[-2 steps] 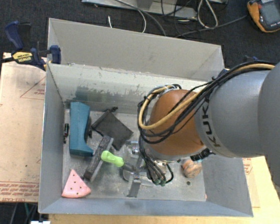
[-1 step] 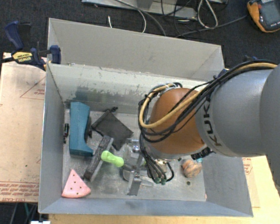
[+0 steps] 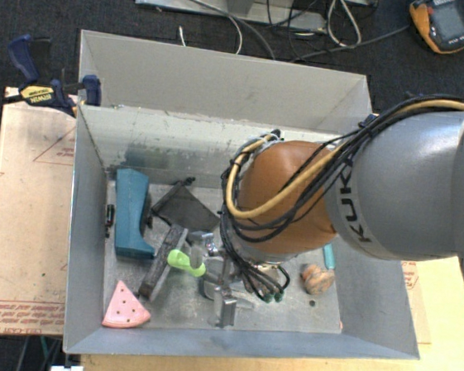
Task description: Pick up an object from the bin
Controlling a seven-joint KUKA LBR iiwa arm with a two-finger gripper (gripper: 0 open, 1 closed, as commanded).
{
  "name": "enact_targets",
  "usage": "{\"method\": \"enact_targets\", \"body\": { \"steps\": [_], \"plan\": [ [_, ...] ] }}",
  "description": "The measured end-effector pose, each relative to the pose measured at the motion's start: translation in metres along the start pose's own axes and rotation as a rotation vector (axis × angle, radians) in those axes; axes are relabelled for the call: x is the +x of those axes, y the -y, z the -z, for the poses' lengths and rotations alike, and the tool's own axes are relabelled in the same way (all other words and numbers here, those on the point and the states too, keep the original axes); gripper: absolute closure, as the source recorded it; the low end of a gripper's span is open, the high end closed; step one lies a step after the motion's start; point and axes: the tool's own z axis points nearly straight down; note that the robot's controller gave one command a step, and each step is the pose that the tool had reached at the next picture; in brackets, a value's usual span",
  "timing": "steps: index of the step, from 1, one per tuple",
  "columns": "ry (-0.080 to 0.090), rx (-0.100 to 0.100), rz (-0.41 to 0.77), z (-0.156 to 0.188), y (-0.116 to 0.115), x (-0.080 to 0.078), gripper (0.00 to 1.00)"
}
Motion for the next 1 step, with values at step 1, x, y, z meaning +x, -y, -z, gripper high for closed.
{"method": "enact_targets", "body": {
  "steps": [1],
  "plan": [
    [0.004, 0.0, -0.103, -0.0309, 0.0083, -0.0477, 0.0]
  ]
}}
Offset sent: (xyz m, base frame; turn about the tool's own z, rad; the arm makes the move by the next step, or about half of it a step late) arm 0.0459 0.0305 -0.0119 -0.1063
